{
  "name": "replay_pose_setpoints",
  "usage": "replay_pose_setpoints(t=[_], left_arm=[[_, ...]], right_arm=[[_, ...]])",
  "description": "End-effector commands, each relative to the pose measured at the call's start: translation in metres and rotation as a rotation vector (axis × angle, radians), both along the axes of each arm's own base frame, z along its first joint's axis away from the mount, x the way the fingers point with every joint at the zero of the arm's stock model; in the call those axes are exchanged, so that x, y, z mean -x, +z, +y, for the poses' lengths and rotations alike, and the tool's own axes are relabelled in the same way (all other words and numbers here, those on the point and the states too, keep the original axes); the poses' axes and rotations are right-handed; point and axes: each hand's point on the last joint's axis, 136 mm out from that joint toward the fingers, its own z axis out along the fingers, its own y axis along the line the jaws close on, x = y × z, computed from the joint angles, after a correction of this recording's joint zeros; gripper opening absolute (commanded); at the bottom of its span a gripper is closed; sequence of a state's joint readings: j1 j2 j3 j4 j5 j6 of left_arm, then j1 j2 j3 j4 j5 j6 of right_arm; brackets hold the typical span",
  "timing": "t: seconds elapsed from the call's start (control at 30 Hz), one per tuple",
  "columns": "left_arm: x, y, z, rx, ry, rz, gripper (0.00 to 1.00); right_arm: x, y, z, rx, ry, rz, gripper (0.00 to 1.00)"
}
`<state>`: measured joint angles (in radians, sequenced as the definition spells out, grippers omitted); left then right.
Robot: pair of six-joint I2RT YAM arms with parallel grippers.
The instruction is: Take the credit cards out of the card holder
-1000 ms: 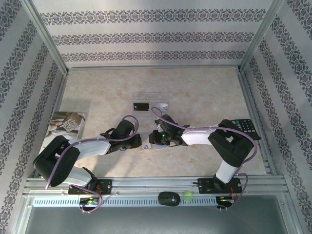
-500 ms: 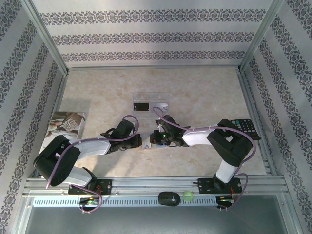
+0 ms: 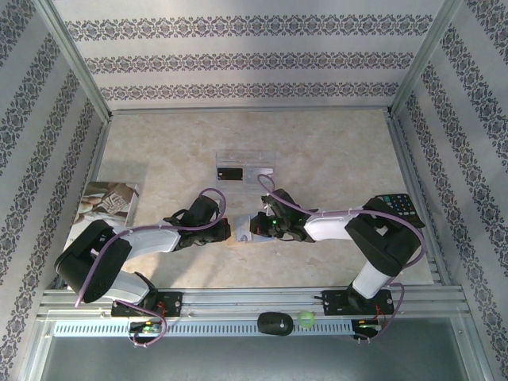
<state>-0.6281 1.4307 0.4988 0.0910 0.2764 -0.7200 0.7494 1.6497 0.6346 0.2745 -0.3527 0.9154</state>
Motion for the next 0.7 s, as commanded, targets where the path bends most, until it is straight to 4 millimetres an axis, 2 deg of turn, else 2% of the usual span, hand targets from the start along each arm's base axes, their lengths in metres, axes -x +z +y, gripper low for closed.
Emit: replay_pose_setpoints(t=[0.0, 0.2, 0.33, 0.4, 0.5, 0.67], left_arm=[[0.011, -0.018, 0.014, -0.053, 0.016, 0.053, 0.0], [0.009, -0.015, 0.014, -0.045, 0.018, 0.047, 0.0], [0.006, -0.004, 0.009, -0.017, 0.002, 0.019, 0.0], [0.003, 0.007, 0.007, -0.002, -0.004, -0.014, 0.14], [-0.001, 0.025, 0.005, 0.019, -0.019, -0.071, 0.27], [-0.004, 0.043, -0.002, 0.051, -0.051, -0.119, 0.3]], right_arm=[[-0.003, -0.001, -0.012, 0.034, -0.045, -0.01, 0.0], [-0.003, 0.003, -0.016, 0.053, -0.042, -0.024, 0.0], [0.0, 0.004, -0.005, 0.05, -0.005, -0.027, 0.0], [0.001, 0.003, 0.001, 0.053, 0.004, -0.03, 0.0], [0.001, 0.004, 0.007, 0.05, 0.01, -0.037, 0.0], [0.001, 0.007, 0.011, 0.05, 0.009, -0.051, 0.0]])
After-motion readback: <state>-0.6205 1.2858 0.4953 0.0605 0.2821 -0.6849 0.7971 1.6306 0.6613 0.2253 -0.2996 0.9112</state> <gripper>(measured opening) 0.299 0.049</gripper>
